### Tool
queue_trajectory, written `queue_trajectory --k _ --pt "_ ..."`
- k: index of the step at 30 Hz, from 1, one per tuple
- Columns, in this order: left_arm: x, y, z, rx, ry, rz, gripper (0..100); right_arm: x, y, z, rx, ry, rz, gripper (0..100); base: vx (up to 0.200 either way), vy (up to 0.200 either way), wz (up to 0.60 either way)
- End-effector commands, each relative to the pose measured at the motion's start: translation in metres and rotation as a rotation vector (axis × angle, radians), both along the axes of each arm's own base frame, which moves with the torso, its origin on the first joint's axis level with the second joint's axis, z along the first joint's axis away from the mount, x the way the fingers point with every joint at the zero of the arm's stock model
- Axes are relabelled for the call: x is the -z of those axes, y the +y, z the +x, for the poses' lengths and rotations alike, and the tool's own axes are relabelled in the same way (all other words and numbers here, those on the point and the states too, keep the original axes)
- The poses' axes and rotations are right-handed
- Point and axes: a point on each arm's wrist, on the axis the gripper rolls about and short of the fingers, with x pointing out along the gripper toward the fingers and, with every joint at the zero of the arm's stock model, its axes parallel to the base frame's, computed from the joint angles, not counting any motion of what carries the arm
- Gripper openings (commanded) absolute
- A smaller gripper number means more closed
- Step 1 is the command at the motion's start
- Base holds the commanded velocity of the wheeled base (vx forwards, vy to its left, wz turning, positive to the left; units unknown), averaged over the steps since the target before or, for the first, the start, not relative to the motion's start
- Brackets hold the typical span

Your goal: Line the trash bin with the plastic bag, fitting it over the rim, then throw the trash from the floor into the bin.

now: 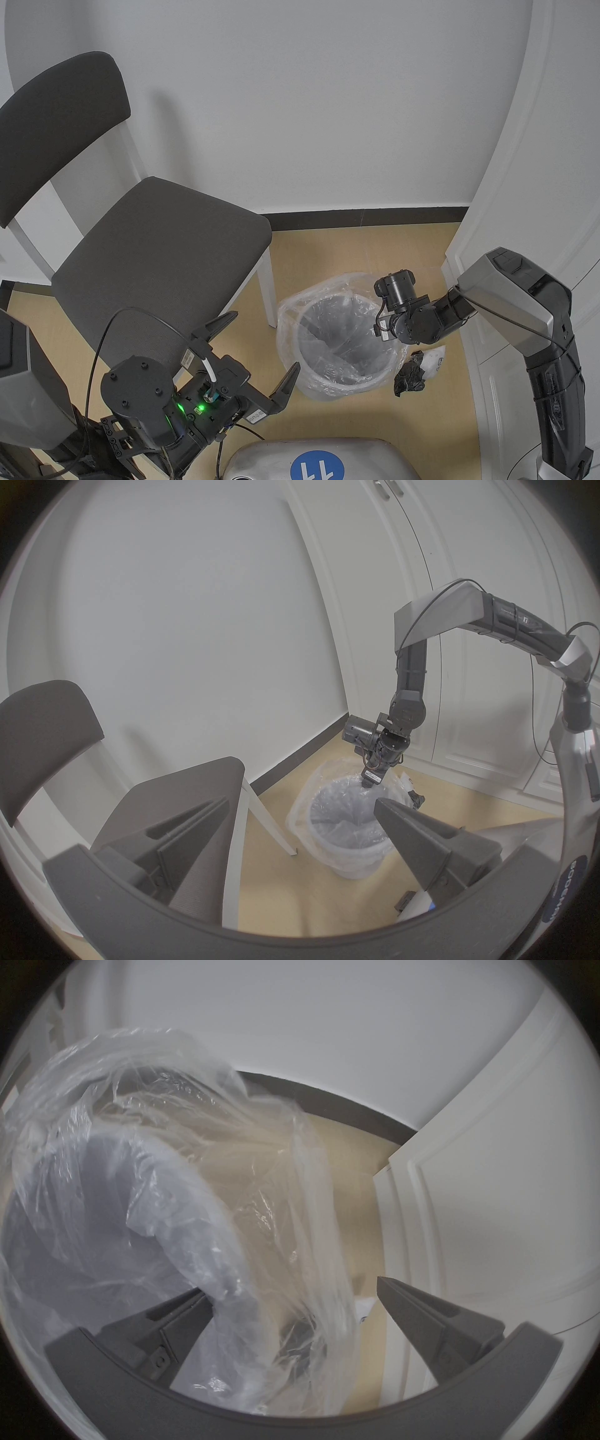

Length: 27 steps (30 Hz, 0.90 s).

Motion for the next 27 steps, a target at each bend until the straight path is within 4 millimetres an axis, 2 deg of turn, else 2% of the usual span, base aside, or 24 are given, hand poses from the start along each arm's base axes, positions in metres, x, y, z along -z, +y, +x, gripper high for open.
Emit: queue_trajectory --k 1,5,9,12,14,15,20,27 --pt "-0.001 0.0 0.0 0.001 -0.002 -0.002 100 -0.017 0.005 -0.004 -0.013 -0.02 0.011 100 0.0 0.0 0.0" --pt "0.0 0.0 -0.001 0.001 -0.001 -0.001 100 -0.009 0.017 -0.011 -0.044 -0.002 0.003 100 0.0 0.0 0.0" --pt "-0.002 0.0 -0.001 0.001 -0.004 -0.005 100 -0.003 0.016 -0.016 -0.047 0.029 -0.012 100 0.0 0.0 0.0" --pt "-0.001 0.0 -0.001 0.001 -0.004 -0.005 100 -0.002 0.02 -0.033 -0.075 0.067 -0.03 100 0.0 0.0 0.0" --pt "-0.001 0.0 -0.001 0.001 -0.004 -0.005 100 -0.002 0.02 -0.033 -0.075 0.067 -0.03 100 0.0 0.0 0.0" --pt "-0.001 -0.001 -0.001 0.006 -0.004 -0.005 100 -0.006 0.018 -0.041 -0.089 0.082 -0.037 100 0.0 0.0 0.0" --pt "-0.002 -0.001 -0.002 0.007 -0.004 -0.005 100 -0.011 0.003 -0.053 -0.14 0.137 -0.123 100 0.0 0.0 0.0" --pt "-0.003 0.0 -0.002 0.007 -0.008 -0.01 100 -0.015 -0.025 -0.04 -0.108 0.143 -0.159 100 0.0 0.0 0.0"
